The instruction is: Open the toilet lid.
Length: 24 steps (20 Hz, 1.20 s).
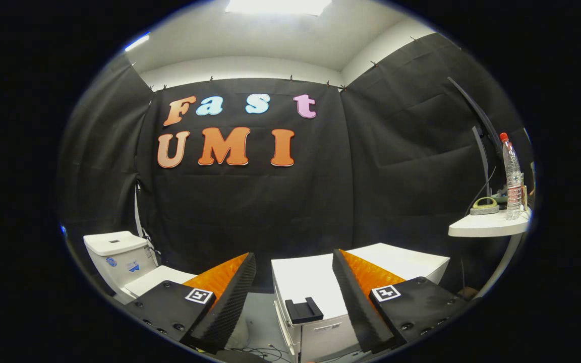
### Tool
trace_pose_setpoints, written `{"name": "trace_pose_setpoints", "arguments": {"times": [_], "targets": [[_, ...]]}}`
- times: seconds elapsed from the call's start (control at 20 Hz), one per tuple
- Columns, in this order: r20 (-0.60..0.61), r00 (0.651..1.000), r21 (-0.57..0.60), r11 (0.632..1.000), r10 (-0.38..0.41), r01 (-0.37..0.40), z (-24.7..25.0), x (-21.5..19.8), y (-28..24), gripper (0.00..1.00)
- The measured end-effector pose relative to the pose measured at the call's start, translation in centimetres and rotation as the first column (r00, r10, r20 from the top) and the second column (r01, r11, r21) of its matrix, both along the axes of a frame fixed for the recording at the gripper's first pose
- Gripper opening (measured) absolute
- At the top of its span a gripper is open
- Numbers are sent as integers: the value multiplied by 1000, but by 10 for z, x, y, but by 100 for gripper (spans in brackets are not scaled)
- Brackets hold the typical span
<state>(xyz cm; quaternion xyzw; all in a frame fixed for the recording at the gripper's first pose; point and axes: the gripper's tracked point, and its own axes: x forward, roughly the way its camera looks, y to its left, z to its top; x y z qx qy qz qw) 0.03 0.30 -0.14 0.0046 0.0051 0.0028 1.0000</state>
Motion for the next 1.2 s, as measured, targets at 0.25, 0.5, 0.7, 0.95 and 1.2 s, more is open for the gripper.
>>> {"name": "trace_pose_setpoints", "arguments": {"times": [0.25,0.5,0.7,0.95,1.2], "targets": [[0,1000,2,1000,1,-1,0,-1,0,98],[-2,1000,5,1000,-3,3,0,-1,-1,98],[1,1000,6,1000,-11,11,1,-1,-2,98],[1,1000,-11,1000,-10,10,4,-1,2,98],[66,998,28,1000,-7,5,42,15,30,98]]}}
